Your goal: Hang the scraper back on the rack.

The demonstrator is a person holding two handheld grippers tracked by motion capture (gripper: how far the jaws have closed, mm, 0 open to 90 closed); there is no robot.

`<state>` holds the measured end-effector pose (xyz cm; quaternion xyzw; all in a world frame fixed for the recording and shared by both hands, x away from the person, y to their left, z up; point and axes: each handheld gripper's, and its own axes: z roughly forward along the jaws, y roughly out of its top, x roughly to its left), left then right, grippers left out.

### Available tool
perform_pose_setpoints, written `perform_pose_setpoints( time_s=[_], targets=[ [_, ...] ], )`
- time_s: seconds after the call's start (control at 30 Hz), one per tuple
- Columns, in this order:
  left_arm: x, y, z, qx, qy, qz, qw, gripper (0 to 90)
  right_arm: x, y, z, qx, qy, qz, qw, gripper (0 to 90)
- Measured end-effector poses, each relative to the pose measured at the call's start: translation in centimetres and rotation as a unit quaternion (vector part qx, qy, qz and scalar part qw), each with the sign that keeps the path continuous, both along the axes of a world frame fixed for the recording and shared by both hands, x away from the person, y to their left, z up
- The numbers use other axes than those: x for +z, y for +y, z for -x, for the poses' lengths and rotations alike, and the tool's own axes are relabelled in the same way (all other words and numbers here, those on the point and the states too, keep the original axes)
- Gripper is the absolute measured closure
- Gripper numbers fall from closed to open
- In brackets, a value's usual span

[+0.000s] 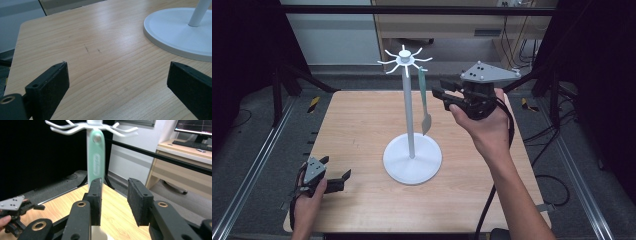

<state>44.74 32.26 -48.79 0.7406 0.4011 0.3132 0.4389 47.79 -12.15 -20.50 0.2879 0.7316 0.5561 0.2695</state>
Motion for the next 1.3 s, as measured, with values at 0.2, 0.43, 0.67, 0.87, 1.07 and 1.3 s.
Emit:
perform_pose_setpoints(
  time_s=[0.2, 0.43, 0.67, 0.87, 1.07, 1.3],
  targets=[
    [0.0, 0.0, 0.0, 0.0, 0.001, -0.001, 1.0, 3.6, -0.8, -1.5, 0.0, -0.019, 0.006, 0.005, 0.9998, 62.8],
    [0.0, 0.0, 0.0, 0.0, 0.002, -0.002, 1.0, 3.6, -2.2, -2.9, -0.3, -0.066, 0.01, 0.02, 0.9976, 44.9],
    [0.0, 0.0, 0.0, -0.001, 0.002, -0.002, 1.0, 3.6, -5.0, -4.3, -0.8, -0.121, 0.022, 0.028, 0.9921, 23.9],
    [0.0, 0.0, 0.1, 0.0, 0.001, 0.0, 1.0, 3.6, -7.8, -5.6, -0.9, -0.157, 0.032, 0.031, 0.9866, 15.0],
    [0.0, 0.1, 0.2, 0.003, 0.0, 0.001, 1.0, 3.6, -10.8, -6.6, -0.6, -0.173, 0.043, 0.03, 0.9835, 11.2],
    [0.1, -0.1, 0.3, 0.002, -0.004, -0.001, 1.0, 3.6, -15.0, -8.1, -0.3, -0.178, 0.069, 0.003, 0.9816, 8.7]
  ],
)
